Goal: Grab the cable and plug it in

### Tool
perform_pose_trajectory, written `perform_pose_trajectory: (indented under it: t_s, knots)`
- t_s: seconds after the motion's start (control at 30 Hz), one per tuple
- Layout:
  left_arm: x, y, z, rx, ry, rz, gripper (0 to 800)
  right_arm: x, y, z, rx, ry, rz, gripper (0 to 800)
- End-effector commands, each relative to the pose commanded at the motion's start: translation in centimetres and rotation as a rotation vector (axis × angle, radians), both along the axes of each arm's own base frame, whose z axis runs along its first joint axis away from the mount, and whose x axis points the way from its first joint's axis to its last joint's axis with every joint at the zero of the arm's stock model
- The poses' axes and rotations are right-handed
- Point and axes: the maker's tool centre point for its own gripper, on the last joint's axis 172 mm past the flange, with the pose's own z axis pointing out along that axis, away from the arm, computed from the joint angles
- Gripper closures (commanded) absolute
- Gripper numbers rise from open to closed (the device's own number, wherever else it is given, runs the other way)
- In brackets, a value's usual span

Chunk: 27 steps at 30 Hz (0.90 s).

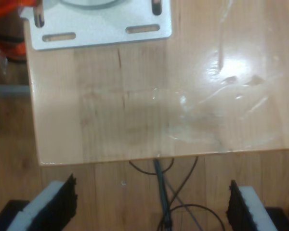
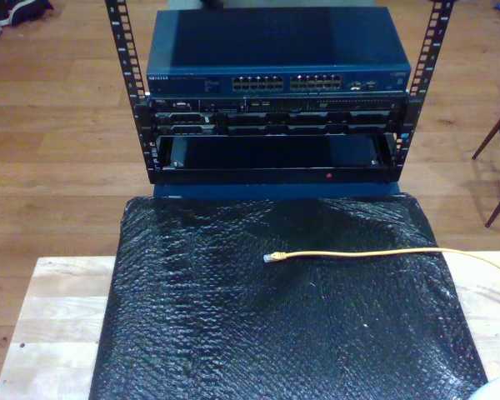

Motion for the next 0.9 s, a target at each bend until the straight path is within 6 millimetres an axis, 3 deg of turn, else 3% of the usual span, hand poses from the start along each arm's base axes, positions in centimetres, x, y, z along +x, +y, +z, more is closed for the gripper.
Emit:
perform_pose_trajectory:
  t_s: [0.37,0.73,0.9]
  knots:
    - [2.3,-0.4,2.0,-0.023,0.002,0.001,0,1.8,-2.2,2.8,-0.057,-0.012,-0.087,1]
    - [4.7,-1.8,3.0,-0.008,0.115,0.007,0,8.3,-1.8,5.0,-0.082,0.029,-0.120,1]
    - [6.7,-3.3,3.1,-0.011,0.140,0.002,0,11.0,-1.1,5.8,-0.088,0.044,-0.132,1]
